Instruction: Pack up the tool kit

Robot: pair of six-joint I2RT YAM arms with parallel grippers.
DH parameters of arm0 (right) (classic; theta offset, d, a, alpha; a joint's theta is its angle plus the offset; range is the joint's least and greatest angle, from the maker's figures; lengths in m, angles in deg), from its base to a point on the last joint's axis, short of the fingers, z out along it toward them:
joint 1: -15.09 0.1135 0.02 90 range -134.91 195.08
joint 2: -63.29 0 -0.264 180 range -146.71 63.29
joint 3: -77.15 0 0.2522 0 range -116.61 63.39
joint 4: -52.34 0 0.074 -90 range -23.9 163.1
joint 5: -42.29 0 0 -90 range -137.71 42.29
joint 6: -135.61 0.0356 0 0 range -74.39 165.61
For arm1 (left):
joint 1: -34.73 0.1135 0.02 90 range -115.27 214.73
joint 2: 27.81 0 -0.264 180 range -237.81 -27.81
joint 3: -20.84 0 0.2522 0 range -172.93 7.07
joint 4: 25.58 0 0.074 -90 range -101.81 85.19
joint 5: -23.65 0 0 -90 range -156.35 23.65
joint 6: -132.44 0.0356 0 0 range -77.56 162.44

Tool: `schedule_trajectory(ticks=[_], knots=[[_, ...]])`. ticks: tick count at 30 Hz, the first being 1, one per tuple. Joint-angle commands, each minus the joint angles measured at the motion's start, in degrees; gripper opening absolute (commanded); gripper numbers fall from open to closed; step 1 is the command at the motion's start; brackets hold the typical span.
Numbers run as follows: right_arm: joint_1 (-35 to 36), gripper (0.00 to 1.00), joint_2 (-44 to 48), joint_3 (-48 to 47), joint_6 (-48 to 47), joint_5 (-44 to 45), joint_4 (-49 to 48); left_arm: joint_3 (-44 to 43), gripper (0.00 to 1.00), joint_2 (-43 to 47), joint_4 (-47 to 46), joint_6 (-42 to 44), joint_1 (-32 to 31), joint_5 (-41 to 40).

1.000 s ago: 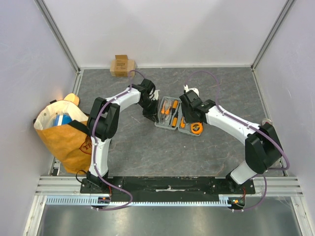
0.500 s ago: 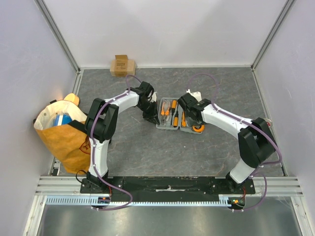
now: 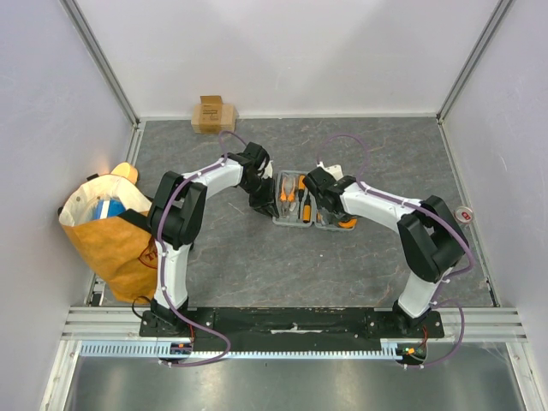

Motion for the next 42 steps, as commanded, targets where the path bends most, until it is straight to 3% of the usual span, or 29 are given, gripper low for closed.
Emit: schedule_trajectory(ticks=[1, 5, 11, 26, 34, 42], knots=[[0.16, 0.76, -1.83, -0.82, -0.54, 2.78, -2.19, 2.02, 0.25, -0.89, 4.30, -1.18, -0.15, -6.14], [0.16, 0.75, -3.15, -1.44, -1.42, 5.50, -2.72, 1.93, 0.31, -0.98, 4.57, -0.82, -0.15, -6.75], [0.16, 0.76, -3.51, -2.58, -2.91, 8.41, -2.80, 1.84, 0.33, -0.98, 4.83, -0.38, -0.33, -7.37], [-0.28, 0.76, -5.00, -2.85, 0.68, 3.14, -2.80, 1.84, 0.33, -1.42, 4.83, 0.23, -0.24, -7.02], [-1.33, 0.47, -3.34, -3.11, 2.79, 3.05, -2.45, 1.75, 0.32, -1.33, 4.83, 0.32, -0.15, -6.40], [-2.74, 0.44, 2.38, -3.73, 4.46, 0.42, -4.64, 1.75, 0.31, -1.42, 4.83, 0.41, -0.15, -6.40]])
